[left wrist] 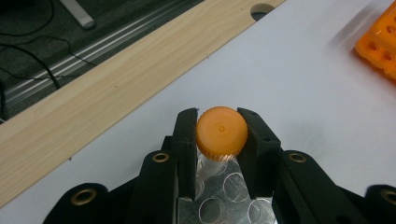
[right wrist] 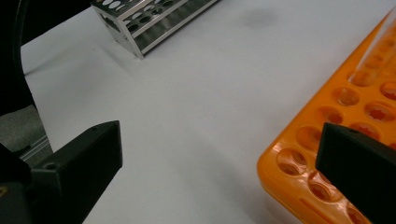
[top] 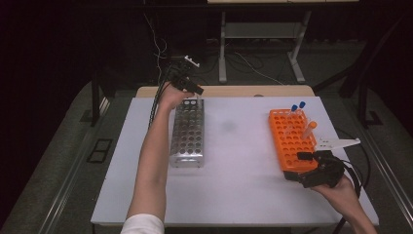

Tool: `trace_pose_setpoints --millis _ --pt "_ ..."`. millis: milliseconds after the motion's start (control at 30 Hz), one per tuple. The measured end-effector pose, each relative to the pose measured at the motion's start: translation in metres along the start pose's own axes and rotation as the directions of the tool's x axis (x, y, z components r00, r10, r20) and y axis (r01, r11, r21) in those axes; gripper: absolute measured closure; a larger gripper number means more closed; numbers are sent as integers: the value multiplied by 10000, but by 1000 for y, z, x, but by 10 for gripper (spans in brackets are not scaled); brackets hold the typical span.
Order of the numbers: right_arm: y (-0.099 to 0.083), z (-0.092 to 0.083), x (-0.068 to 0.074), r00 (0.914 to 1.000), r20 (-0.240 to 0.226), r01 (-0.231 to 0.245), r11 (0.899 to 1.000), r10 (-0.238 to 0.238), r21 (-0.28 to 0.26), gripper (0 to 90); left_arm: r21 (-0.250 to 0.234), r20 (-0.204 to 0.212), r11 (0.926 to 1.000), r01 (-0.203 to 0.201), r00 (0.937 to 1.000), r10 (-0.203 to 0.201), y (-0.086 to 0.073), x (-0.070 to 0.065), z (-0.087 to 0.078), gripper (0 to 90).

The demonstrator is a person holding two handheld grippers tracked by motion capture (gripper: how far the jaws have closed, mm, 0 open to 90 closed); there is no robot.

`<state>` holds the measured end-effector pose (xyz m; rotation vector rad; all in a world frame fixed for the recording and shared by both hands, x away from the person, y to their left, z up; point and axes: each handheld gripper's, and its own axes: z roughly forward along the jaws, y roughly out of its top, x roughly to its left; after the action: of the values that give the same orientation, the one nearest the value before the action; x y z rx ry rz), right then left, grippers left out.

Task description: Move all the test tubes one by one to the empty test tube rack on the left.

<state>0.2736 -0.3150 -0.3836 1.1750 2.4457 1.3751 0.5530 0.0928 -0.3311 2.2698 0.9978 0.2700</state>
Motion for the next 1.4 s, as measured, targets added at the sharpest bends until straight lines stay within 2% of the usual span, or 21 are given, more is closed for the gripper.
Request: trace_pose_setpoints --millis 100,333,467,600,733,933,1100,1200,1267,1300,1400 --pt "-2 -3 -4 9999 91 -77 10000 77 -21 2 18 79 10000 58 10000 -58 0 -1 1 663" --pt "-2 -11 -14 9988 456 -188 9998 186 33 2 -81 273 9999 95 9996 -93 4 -12 -8 457" --pt "1 -15 -24 9968 747 -282 9995 273 121 2 -120 285 9999 -86 9996 90 5 -22 -16 337" --pt "4 -16 -37 9938 1040 -414 9989 389 222 2 -223 409 9993 -287 9987 296 4 -33 -24 256" --pt "8 -19 -50 9896 1310 -640 9975 595 303 2 -293 542 9980 -559 9969 574 1 -43 -32 213" --pt "11 -20 -68 9825 1684 -865 9957 800 318 2 -481 786 9964 -698 9942 734 -5 -55 -45 147" --pt "14 -17 -80 9767 1946 -991 9945 907 336 3 -707 971 9950 -703 9923 770 -12 -63 -57 102" --pt "15 -14 -87 9720 2125 -1087 9937 1003 281 3 -834 1037 9950 -550 9926 635 -17 -68 -64 8" --pt "16 -11 -92 9687 2239 -1151 9931 1068 243 19 -1010 973 9936 -500 9934 599 -22 -70 -69 0" --pt "16 -10 -93 9694 2239 -1096 9936 1009 269 70 -1092 1007 9929 -481 9932 592 -24 -70 -72 0" --pt "16 -6 -98 9635 2505 -1063 9938 946 339 76 -1204 980 9917 -453 9935 572 -31 -73 -78 0"
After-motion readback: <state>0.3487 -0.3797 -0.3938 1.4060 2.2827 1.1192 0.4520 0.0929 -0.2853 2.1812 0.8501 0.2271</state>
